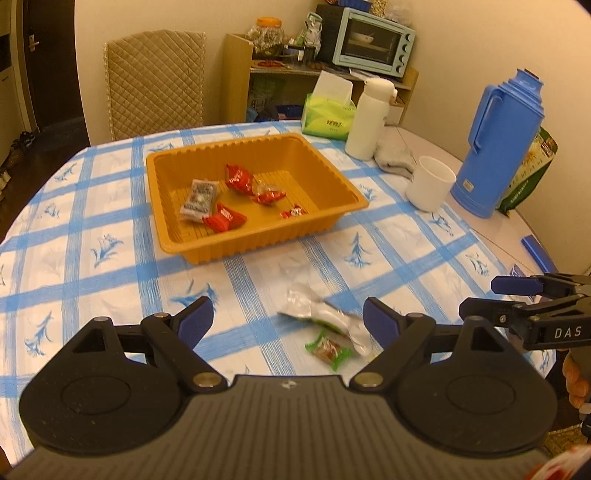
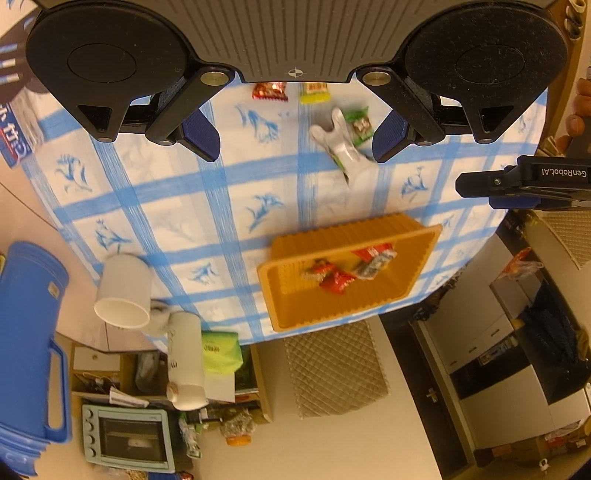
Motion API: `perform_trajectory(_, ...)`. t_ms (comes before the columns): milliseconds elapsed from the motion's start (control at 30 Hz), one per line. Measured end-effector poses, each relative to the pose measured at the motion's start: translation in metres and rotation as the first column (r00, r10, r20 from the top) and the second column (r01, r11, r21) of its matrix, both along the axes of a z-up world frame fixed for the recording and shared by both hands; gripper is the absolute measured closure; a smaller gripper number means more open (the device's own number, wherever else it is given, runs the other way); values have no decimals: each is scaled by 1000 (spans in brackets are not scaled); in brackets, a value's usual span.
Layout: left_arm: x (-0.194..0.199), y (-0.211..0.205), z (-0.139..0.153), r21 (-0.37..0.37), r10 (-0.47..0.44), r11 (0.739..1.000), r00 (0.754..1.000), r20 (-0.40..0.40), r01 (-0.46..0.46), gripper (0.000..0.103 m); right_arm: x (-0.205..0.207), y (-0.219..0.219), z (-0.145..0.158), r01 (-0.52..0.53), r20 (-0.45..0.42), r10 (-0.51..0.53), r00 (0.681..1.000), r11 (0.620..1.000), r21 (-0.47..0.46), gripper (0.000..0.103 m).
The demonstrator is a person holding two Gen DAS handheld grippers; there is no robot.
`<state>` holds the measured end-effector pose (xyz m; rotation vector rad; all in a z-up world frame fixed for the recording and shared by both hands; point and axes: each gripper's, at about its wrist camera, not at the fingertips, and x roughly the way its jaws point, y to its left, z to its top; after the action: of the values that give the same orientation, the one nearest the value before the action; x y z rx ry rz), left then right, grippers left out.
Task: Organize snacks
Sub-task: 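Move both open tools back toward the remaining snacks on the cloth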
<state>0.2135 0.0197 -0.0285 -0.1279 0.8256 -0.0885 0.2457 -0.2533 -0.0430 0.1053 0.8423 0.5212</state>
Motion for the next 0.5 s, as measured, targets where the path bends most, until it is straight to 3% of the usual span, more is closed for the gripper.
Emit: perform_trajectory(500,-6,-19,-38,-2,-48,999,994,-96,48,21,-18,-5,-37,19,-86,-23,996,998,-58,14)
